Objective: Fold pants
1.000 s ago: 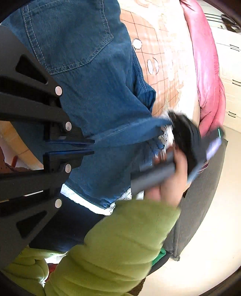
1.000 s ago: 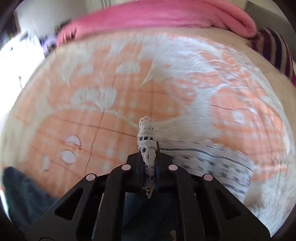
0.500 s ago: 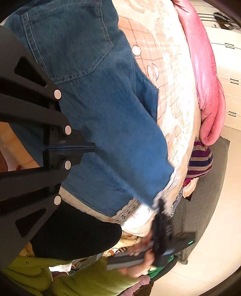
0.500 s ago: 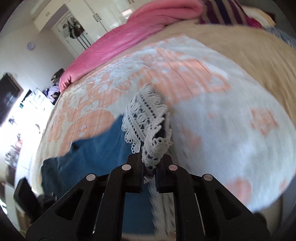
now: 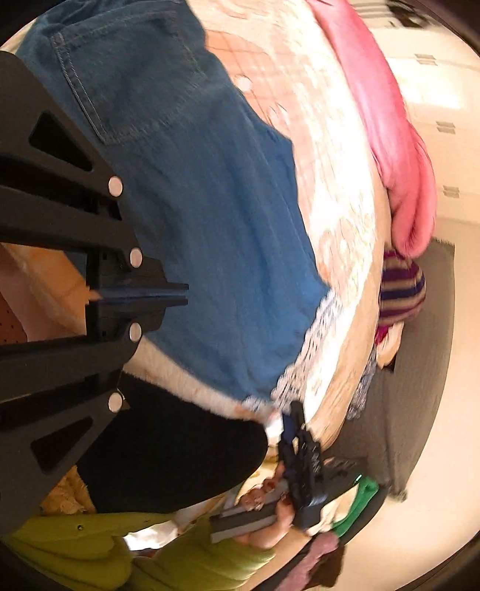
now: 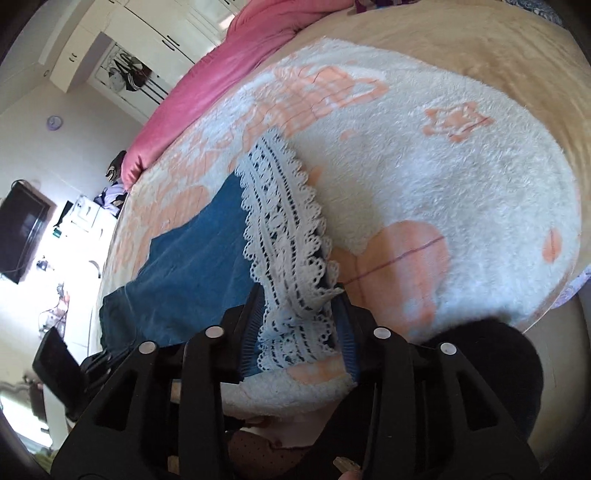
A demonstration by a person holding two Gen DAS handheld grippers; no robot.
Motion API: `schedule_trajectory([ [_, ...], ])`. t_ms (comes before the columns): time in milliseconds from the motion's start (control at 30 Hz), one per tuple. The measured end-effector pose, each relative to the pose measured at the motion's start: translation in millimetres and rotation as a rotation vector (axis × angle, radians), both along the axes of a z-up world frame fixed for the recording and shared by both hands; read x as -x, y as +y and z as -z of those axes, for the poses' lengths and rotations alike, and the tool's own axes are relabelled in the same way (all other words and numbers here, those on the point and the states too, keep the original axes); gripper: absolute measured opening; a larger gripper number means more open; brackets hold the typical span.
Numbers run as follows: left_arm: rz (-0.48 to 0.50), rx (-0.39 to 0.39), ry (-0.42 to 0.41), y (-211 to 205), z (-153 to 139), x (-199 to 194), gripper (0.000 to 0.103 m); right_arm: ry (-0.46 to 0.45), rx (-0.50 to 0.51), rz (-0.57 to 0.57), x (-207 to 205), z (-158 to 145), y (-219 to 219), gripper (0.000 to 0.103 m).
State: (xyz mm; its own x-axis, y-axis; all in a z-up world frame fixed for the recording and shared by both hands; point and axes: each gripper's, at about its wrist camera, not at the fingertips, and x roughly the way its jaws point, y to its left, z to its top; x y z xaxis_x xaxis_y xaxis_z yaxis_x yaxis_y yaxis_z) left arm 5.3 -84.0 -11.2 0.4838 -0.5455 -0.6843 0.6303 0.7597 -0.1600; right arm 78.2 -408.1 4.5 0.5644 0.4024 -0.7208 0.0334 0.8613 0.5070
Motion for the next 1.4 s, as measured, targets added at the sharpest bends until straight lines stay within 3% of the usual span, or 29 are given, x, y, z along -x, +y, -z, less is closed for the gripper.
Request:
schedule_trajectory([
  [67,0.026,-0.031,-0.009,-11,2,2,0.029,-0.008,0.018,0.004,-2,-1,-1,0.021],
  [267,0.089,-0.158,-0.073,-39,10,9,0.039,-0.010,0.000,0.014,-4,2,-4,0.021],
  [467,0.064,-0.329,-0.118,-61,32,-1,0.039,-0.010,-0.019,0.015,-2,3,-6,0.022],
  [533,0.053,-0.298,-0.113,-58,31,-4,0.032,-0.008,-0.019,0.016,-1,4,-6,0.022],
  [633,0.023,-0.222,-0.078,-46,25,-15,0.005,-0.003,-0.018,0.011,-2,5,-5,0.022],
  [733,-0.002,-0.131,-0.042,-30,17,-19,0.003,-0.003,-0.007,-0.002,-1,3,-1,0.022],
  [900,0.007,-0.064,-0.021,-10,2,-7,0.003,-0.009,0.028,-0.060,7,-2,11,0.014],
  [1067,0.027,-0.080,-0.011,-6,5,5,0.003,0.021,0.087,-0.089,16,4,21,0.012],
  [1333,0.061,-0.119,0.027,-20,24,4,0.003,0.039,0.173,-0.044,19,14,16,0.012],
  [1400,0.056,-0.116,0.036,-18,27,5,0.004,0.038,0.209,-0.048,19,14,19,0.018],
])
